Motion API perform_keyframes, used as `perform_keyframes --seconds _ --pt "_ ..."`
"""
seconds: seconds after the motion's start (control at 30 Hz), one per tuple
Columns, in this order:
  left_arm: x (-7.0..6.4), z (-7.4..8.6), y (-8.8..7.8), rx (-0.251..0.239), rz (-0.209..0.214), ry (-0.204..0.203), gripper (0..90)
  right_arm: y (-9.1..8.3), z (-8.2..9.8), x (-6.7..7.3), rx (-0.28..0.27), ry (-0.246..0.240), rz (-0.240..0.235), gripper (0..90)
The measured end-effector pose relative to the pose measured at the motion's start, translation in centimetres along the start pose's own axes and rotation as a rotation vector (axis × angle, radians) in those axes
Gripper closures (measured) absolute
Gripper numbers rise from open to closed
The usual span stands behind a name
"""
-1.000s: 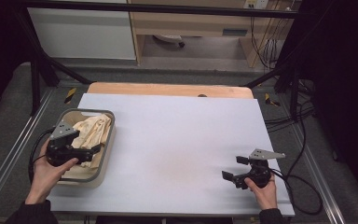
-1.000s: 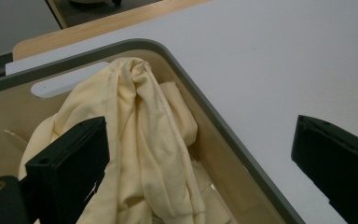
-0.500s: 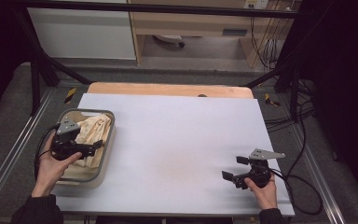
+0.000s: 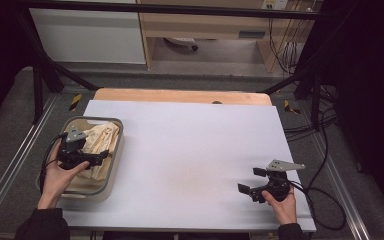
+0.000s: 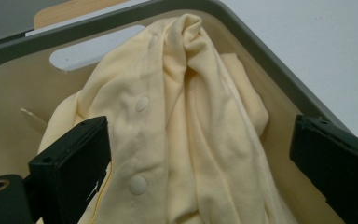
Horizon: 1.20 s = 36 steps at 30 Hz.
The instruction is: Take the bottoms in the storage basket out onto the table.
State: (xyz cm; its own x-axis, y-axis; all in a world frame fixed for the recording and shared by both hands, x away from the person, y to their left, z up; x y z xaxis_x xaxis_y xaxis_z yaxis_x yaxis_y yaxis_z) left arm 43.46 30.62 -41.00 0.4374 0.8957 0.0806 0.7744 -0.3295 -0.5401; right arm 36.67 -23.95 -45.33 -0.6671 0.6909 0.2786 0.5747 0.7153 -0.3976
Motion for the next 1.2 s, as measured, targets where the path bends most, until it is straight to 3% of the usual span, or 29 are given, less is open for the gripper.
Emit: perform_keyframes --seconds 0.37,0.67,1.2 --pt "0.2 0.6 1.2 0.041 -0.035 0.023 5.9 0.0 0.1 0.0 0.008 0.0 0.001 0.5" --pt "0.1 1.1 1.9 0.06 -0.04 0.041 7.1 0.0 0.1 0.0 0.01 -0.004 0.0 0.5" --pt "0.2 2.2 2.9 0.114 -0.068 0.043 9.4 0.0 0.1 0.0 0.01 -0.005 0.001 0.5"
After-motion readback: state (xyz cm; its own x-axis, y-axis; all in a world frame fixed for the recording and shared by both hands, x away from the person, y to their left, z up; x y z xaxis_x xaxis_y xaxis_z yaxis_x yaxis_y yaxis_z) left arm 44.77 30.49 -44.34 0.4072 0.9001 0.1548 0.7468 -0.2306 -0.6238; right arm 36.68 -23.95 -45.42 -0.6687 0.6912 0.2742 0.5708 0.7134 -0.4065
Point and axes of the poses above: each handheld gripper's, and its own axes: y roughly forward along the jaws, z roughly out of its underside, x roughly to its left, the point moved 4 cm from there along y, roughly forward along the jaws, and after that the axes turned 8 degrees about -x, right-handed, at the moved point
